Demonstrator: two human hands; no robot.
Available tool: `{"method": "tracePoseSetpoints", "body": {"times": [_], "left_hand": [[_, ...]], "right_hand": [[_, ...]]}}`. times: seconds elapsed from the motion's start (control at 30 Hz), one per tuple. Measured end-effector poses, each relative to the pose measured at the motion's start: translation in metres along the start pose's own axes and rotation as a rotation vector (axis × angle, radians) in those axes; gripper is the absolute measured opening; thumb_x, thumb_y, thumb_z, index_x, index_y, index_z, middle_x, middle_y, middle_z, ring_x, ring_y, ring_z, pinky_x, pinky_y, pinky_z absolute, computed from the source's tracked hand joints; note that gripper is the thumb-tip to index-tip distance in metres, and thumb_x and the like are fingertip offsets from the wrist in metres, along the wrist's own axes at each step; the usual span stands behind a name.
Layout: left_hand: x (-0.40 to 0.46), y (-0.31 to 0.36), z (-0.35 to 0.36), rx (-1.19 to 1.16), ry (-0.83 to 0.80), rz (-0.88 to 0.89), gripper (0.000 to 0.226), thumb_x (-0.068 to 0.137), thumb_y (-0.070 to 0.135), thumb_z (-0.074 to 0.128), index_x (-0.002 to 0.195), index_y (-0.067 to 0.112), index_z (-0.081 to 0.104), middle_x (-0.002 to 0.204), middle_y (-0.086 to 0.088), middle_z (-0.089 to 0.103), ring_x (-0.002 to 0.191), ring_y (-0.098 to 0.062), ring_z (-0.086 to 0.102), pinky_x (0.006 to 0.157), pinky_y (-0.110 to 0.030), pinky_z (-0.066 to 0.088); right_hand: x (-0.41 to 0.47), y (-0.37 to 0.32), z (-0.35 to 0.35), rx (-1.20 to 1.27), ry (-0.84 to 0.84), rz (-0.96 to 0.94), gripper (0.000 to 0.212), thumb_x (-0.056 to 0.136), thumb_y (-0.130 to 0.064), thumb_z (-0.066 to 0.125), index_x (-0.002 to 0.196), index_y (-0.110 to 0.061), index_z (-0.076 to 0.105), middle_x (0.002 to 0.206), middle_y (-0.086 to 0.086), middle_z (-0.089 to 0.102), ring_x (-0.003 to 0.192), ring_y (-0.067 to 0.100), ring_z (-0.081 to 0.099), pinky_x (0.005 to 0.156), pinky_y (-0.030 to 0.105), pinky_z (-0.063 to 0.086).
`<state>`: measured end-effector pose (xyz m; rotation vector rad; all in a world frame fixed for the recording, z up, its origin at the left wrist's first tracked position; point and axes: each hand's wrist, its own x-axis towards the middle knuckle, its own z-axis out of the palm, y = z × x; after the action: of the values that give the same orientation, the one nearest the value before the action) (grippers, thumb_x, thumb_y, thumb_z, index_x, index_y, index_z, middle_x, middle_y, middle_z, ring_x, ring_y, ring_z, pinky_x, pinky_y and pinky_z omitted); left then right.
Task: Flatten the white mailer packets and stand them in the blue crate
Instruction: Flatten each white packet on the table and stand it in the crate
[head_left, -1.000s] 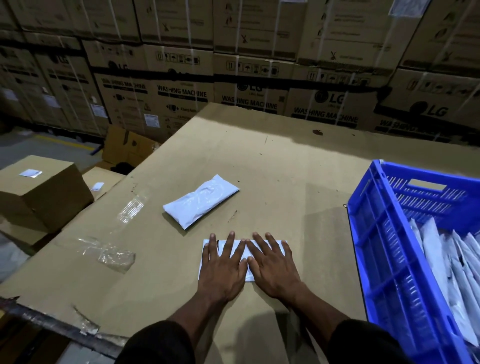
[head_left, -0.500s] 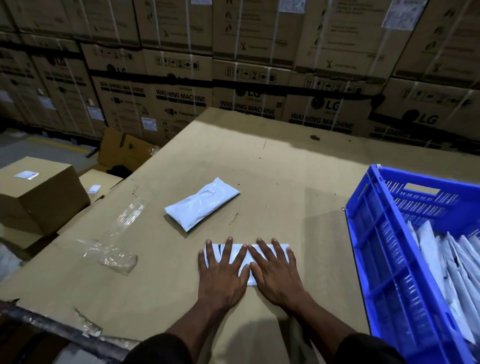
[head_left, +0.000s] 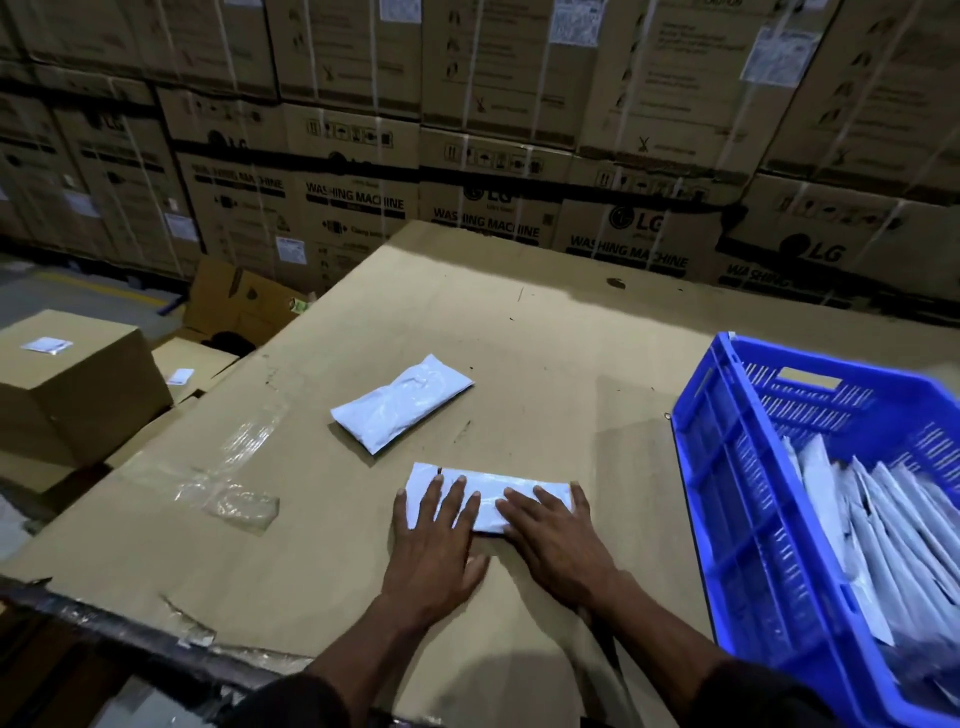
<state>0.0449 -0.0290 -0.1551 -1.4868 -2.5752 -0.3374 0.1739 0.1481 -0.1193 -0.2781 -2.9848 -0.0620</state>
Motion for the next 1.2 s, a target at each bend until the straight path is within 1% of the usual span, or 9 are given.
{"method": "tracePoseSetpoints", "body": {"times": [0.17, 0.27, 0.5, 0.63, 0.73, 0.83, 0.93, 1.0, 1.2], "left_hand": [[-0.004, 0.001, -0.004, 0.045, 0.057, -0.187, 0.037, 0.082, 0.029, 0.064, 0.119, 0.025, 0.072, 0.135, -0.003, 0.065, 0.128, -0.034, 0.052, 0.104, -0.072, 0.032], [-0.005, -0.002, -0.003, 0.029, 0.170, -0.180, 0.044, 0.078, 0.019, 0.078, 0.121, 0.024, 0.069, 0.137, -0.002, 0.064, 0.134, -0.033, 0.049, 0.107, -0.073, 0.028], [-0.002, 0.013, -0.027, 0.020, 0.407, -0.097, 0.071, 0.093, 0.034, 0.054, 0.158, 0.014, 0.034, 0.166, -0.017, 0.030, 0.153, -0.038, 0.028, 0.120, -0.070, 0.013], [0.015, 0.010, -0.045, 0.027, 0.406, 0.001, 0.060, 0.101, 0.035, 0.044, 0.156, 0.012, 0.039, 0.164, -0.015, 0.036, 0.153, -0.037, 0.029, 0.117, -0.070, 0.021], [0.024, 0.009, -0.044, 0.012, 0.253, 0.057, 0.049, 0.104, 0.034, 0.039, 0.140, 0.010, 0.060, 0.150, -0.011, 0.054, 0.147, -0.035, 0.041, 0.115, -0.068, 0.027], [0.022, 0.007, -0.029, -0.010, 0.083, 0.062, 0.049, 0.105, 0.038, 0.034, 0.141, 0.015, 0.058, 0.149, -0.008, 0.055, 0.142, -0.030, 0.047, 0.114, -0.055, 0.037], [0.015, 0.005, -0.008, -0.003, -0.070, -0.024, 0.053, 0.107, 0.044, 0.028, 0.142, 0.019, 0.060, 0.149, -0.008, 0.056, 0.135, -0.030, 0.057, 0.108, -0.050, 0.045], [0.014, 0.007, 0.002, 0.009, -0.130, -0.069, 0.058, 0.109, 0.044, 0.018, 0.141, 0.020, 0.061, 0.149, -0.008, 0.057, 0.134, -0.032, 0.057, 0.110, -0.051, 0.032], [0.015, 0.009, 0.003, 0.035, -0.088, -0.121, 0.051, 0.099, 0.046, 0.039, 0.143, 0.032, 0.059, 0.152, -0.005, 0.054, 0.136, -0.051, 0.046, 0.105, -0.064, 0.031]], "right_hand": [[-0.019, -0.012, -0.001, -0.053, 0.016, -0.306, 0.071, 0.084, -0.014, 0.049, 0.151, -0.034, 0.035, 0.164, -0.013, 0.022, 0.146, 0.037, 0.032, 0.109, 0.069, 0.024], [-0.029, -0.008, 0.000, -0.160, -0.035, -0.473, 0.067, 0.080, -0.012, 0.042, 0.143, -0.036, 0.047, 0.160, -0.016, 0.032, 0.151, 0.039, 0.019, 0.108, 0.073, 0.018], [0.003, 0.003, -0.040, 0.212, 0.340, -0.285, 0.011, 0.084, -0.019, 0.071, 0.090, -0.026, 0.066, 0.104, -0.007, 0.069, 0.095, 0.026, 0.063, 0.073, 0.031, 0.050], [0.023, 0.006, -0.078, 0.768, 0.172, 0.076, 0.036, 0.072, -0.002, 0.047, 0.078, -0.022, 0.077, 0.076, -0.006, 0.074, 0.066, 0.021, 0.065, 0.061, 0.027, 0.049], [0.035, 0.015, -0.112, 1.129, -0.269, 0.223, 0.043, 0.073, 0.010, 0.038, 0.077, -0.005, 0.077, 0.069, 0.005, 0.072, 0.050, 0.019, 0.039, 0.050, 0.027, 0.031], [0.045, 0.031, -0.107, 1.019, -0.498, 0.222, 0.043, 0.076, 0.007, 0.042, 0.086, -0.010, 0.080, 0.093, 0.012, 0.076, 0.057, 0.014, 0.046, 0.056, 0.026, 0.038], [0.048, 0.037, -0.071, 0.610, -0.301, 0.259, 0.037, 0.088, -0.008, 0.049, 0.109, -0.022, 0.075, 0.113, -0.001, 0.074, 0.103, 0.019, 0.066, 0.089, 0.033, 0.049], [0.033, 0.023, -0.035, 0.376, -0.071, 0.274, 0.037, 0.096, -0.027, 0.042, 0.125, -0.022, 0.065, 0.118, 0.002, 0.070, 0.115, 0.026, 0.062, 0.096, 0.039, 0.046], [0.001, -0.034, 0.029, 0.143, 0.069, 0.173, 0.049, 0.103, -0.041, 0.030, 0.147, -0.025, 0.046, 0.153, -0.005, 0.044, 0.141, 0.024, 0.040, 0.110, 0.053, 0.024]]}}
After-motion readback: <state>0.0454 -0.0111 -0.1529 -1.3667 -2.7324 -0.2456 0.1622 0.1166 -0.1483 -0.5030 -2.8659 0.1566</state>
